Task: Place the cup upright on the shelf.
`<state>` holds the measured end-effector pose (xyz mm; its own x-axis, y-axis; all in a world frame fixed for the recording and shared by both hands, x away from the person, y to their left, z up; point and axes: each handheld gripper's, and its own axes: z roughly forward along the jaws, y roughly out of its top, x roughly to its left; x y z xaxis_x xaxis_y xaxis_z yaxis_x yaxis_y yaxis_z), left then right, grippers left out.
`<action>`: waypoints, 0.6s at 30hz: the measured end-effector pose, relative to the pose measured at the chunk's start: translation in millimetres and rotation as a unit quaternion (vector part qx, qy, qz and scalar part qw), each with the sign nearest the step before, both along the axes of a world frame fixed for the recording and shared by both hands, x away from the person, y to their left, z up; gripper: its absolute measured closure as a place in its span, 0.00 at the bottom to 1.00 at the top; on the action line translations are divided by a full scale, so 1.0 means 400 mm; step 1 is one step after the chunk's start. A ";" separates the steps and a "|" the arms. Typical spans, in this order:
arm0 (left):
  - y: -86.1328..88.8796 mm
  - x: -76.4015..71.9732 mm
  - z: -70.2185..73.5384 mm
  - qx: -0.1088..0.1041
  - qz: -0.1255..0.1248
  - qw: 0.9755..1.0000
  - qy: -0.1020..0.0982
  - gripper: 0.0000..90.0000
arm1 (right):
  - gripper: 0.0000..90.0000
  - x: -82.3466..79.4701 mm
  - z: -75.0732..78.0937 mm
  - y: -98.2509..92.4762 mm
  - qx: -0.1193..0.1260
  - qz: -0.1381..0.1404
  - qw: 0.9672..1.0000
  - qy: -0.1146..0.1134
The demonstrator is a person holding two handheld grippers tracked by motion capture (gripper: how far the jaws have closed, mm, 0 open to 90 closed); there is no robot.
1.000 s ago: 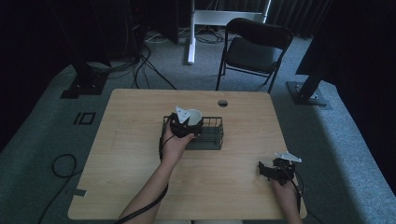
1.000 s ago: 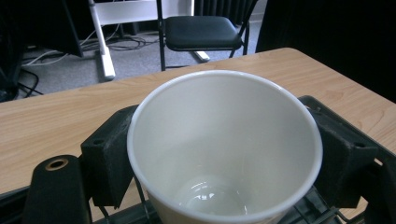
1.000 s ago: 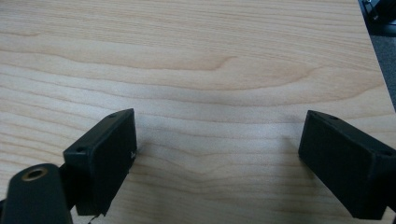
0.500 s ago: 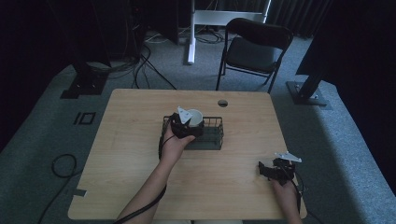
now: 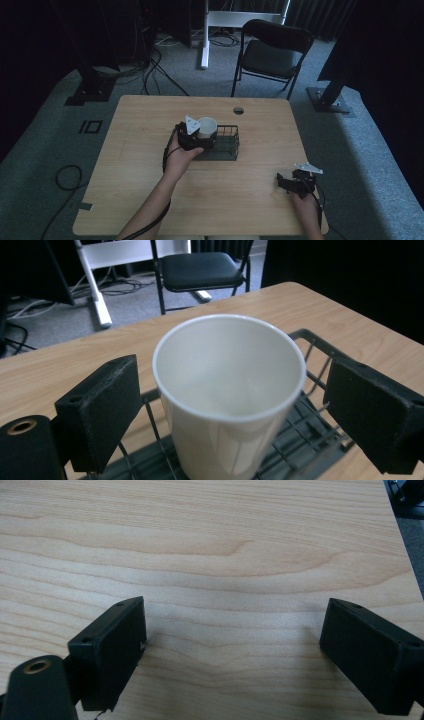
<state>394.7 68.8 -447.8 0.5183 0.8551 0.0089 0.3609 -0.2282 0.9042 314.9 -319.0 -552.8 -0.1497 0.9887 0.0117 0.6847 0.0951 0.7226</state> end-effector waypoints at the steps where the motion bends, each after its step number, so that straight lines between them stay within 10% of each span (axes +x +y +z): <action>1: 0.003 -0.003 0.000 0.000 -0.001 1.000 0.000 0.10 | 0.12 0.000 0.000 0.000 0.000 0.000 1.000 0.000; 18: 0.075 -0.048 0.014 -0.008 0.006 1.000 -0.004 0.11 | 0.12 0.000 0.000 0.000 0.000 0.000 1.000 0.000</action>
